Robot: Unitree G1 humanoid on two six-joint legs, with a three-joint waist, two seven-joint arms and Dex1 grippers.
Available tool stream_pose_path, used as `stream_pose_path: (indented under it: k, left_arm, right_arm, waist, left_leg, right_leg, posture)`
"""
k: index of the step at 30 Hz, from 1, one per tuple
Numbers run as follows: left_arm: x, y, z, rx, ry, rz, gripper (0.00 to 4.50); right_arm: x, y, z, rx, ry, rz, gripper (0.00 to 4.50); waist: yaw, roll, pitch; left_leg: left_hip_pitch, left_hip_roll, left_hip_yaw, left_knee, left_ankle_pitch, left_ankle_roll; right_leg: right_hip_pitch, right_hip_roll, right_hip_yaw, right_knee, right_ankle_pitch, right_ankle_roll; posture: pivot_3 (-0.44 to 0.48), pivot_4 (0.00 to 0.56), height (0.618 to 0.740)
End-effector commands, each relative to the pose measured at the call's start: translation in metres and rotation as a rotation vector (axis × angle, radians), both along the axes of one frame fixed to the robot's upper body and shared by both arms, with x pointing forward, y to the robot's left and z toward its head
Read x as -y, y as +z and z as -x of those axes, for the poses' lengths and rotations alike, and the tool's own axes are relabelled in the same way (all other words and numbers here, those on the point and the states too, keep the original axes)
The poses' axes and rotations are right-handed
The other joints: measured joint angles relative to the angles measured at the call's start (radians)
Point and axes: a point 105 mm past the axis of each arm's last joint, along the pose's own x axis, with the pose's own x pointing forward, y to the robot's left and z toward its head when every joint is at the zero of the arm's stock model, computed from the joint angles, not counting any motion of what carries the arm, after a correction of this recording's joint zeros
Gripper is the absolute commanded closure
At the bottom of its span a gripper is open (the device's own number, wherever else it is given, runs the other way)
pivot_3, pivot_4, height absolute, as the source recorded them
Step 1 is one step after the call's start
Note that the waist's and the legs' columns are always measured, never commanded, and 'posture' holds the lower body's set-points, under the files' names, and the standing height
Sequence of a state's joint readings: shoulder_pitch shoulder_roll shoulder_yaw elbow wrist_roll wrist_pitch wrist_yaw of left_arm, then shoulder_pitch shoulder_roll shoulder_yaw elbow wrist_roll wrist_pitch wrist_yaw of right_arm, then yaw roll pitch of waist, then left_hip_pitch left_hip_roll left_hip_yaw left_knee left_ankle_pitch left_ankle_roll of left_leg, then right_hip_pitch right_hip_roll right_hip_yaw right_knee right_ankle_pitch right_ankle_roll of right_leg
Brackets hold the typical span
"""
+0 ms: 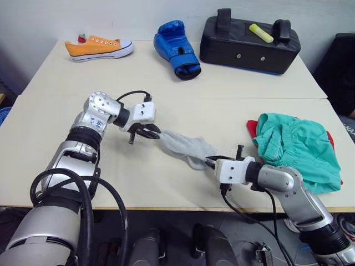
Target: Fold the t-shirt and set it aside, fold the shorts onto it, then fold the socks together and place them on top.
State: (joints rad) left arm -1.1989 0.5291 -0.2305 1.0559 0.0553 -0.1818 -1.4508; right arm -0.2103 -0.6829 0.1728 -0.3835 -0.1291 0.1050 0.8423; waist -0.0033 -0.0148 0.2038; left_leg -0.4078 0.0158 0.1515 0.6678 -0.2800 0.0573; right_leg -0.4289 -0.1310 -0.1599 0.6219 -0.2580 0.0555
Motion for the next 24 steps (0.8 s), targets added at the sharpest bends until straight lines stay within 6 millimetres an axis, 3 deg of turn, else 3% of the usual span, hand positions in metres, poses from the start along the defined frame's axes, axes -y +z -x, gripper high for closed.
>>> stream_pose_path:
  k: [1, 5, 7, 10, 13, 14, 20, 24]
  left_arm:
    - [0.006, 0.042, 0.016, -0.109, -0.062, 0.173, 2.45]
    - [0.026, 0.054, 0.017, -0.126, -0.039, 0.279, 2.45]
    - [0.039, 0.046, 0.014, -0.108, -0.023, 0.273, 2.45]
    - [0.058, 0.027, 0.005, -0.105, 0.039, 0.262, 3.12]
    - [0.063, 0.009, 0.008, -0.124, 0.029, 0.211, 4.09]
    - [0.064, 0.006, 0.010, -0.126, 0.019, 0.195, 4.38]
    - [0.057, -0.013, 0.012, -0.120, 0.031, 0.092, 4.47]
    - [0.049, -0.045, 0.001, -0.025, 0.086, -0.064, 4.47]
  right_arm:
    - [0.002, 0.033, 0.012, -0.086, 0.014, -0.174, 2.32]
    - [0.004, 0.047, 0.001, -0.137, -0.060, -0.295, 2.32]
    - [-0.004, 0.044, -0.003, -0.175, -0.057, -0.319, 2.32]
    - [-0.016, 0.039, -0.021, -0.222, -0.103, -0.365, 3.25]
    - [-0.026, 0.040, -0.036, -0.252, -0.144, -0.418, 4.34]
    - [-0.029, 0.038, -0.039, -0.269, -0.148, -0.426, 4.50]
    - [-0.038, 0.014, -0.047, -0.352, -0.183, -0.354, 4.50]
    - [-0.038, -0.015, -0.034, -0.429, -0.158, -0.224, 4.50]
  waist:
    - [0.000, 0.000, 0.000]
    - [0.002, 0.000, 0.000]
    - [0.002, 0.000, 0.000]
    - [0.001, 0.000, 0.000]
    - [-0.003, 0.000, 0.000]
    - [-0.005, 0.000, 0.000]
    - [-0.005, 0.000, 0.000]
    - [0.000, 0.000, 0.000]
  left_leg:
    - [0.000, 0.000, 0.000, 0.000, 0.000, 0.000]
    - [0.000, 0.000, -0.003, 0.002, 0.000, 0.000]
    - [0.000, 0.000, -0.003, 0.002, 0.000, 0.000]
    - [0.001, 0.000, -0.002, 0.002, 0.000, 0.000]
    - [0.000, 0.000, -0.001, 0.003, 0.000, 0.000]
    - [0.000, 0.000, -0.001, 0.003, 0.000, 0.000]
    - [0.000, 0.000, -0.001, 0.002, 0.000, 0.000]
    - [0.000, -0.001, -0.001, 0.002, 0.000, 0.000]
  right_leg:
    - [0.000, 0.000, 0.000, 0.000, 0.000, 0.000]
    - [0.002, 0.000, -0.001, 0.001, 0.000, 0.000]
    - [0.002, 0.000, 0.000, 0.001, 0.000, 0.000]
    - [0.002, 0.000, 0.000, 0.002, 0.000, 0.000]
    - [0.001, 0.000, 0.001, 0.004, 0.000, 0.000]
    - [0.000, 0.000, 0.001, 0.005, 0.000, 0.000]
    - [0.000, 0.000, 0.000, 0.004, 0.000, 0.000]
    - [0.000, -0.001, 0.000, 0.004, 0.000, 0.000]
  posture:
    - [0.000, 0.150, 0.740]
    - [0.000, 0.150, 0.740]
    - [0.000, 0.150, 0.740]
    - [0.000, 0.150, 0.740]
    - [0.000, 0.150, 0.740]
    - [0.000, 0.150, 0.740]
    - [0.000, 0.150, 0.740]
    - [0.000, 0.150, 0.740]
